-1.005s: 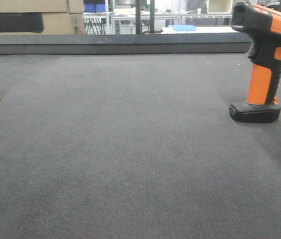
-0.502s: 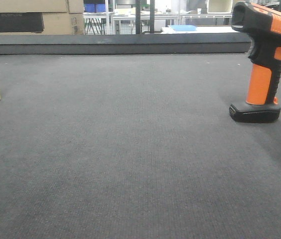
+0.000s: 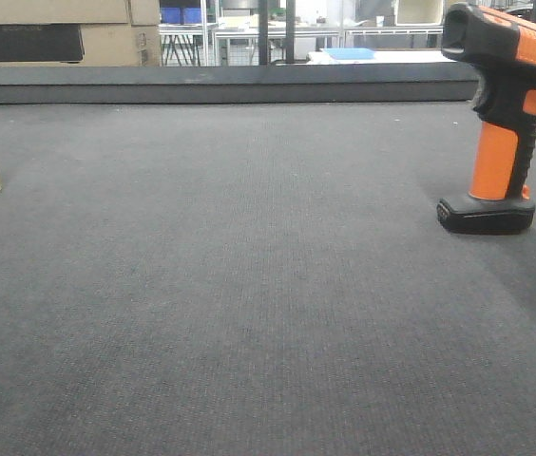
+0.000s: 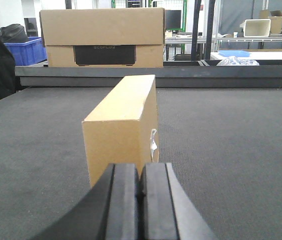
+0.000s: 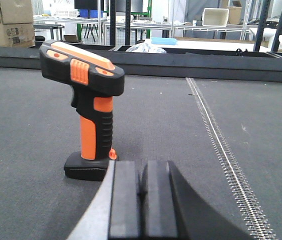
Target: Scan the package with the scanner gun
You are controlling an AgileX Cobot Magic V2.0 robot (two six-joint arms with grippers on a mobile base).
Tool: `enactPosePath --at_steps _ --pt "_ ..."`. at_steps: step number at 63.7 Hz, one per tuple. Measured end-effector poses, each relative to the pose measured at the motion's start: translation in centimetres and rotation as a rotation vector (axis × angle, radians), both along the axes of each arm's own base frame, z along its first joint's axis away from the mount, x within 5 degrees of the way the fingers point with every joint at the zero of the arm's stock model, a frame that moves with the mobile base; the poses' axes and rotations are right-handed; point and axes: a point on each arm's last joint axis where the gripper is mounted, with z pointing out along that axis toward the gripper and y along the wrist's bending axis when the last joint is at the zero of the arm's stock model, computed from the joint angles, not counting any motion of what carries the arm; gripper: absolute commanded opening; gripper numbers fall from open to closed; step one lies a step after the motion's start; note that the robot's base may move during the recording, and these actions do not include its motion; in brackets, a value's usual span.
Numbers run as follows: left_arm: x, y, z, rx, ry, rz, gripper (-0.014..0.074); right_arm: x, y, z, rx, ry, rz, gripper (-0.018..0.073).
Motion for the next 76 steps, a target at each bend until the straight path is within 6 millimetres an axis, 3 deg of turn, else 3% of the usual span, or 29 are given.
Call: enactPosePath --at_steps 41,46,52,57,61,64,72,76 --pt "-0.3 -0.1 1.7 0.024 -0.188 -0.006 -0.0111 -0.1 -0.2 1.6 0.014 -0.166 -0.02 -0.0153" --pt "-0.5 -0.1 2.8 0.027 -0.213 -0.006 -0.0108 -0.5 -0.2 3.5 0.018 -0.217 -0.019 -0.0153" --pt "-1.4 -0.2 6.1 0.035 -0.282 -0.004 -0.0046 -1.4 -0.2 6.6 0.023 -0.284 -0.014 -0.0146" --pt "-2.3 -0.3 8.9 0.038 -0.298 -0.001 0.0076 -2.2 -0.2 9.4 0.025 -0.323 -0.009 -0.0067" --pt "-2.9 -0.3 11.8 0.044 -0.291 0.003 0.0206 -2.3 -0.2 11.4 0.025 -0.329 -0.006 0.0083" --pt "-2.7 -0.3 12.7 0.037 -0.24 0.005 0.0299 -2.0 -0.2 12.4 0.024 -0.318 -0.005 0.0199" --pt "-2.0 -0.2 15.1 0.024 -0.143 0.009 0.0423 -0.4 -0.1 14.0 0.02 -0.26 -0.004 0.0481" --pt "-1.2 0.0 16.0 0.016 -0.088 0.011 0.0466 0.8 0.0 14.2 0.016 -0.216 -0.004 0.0578"
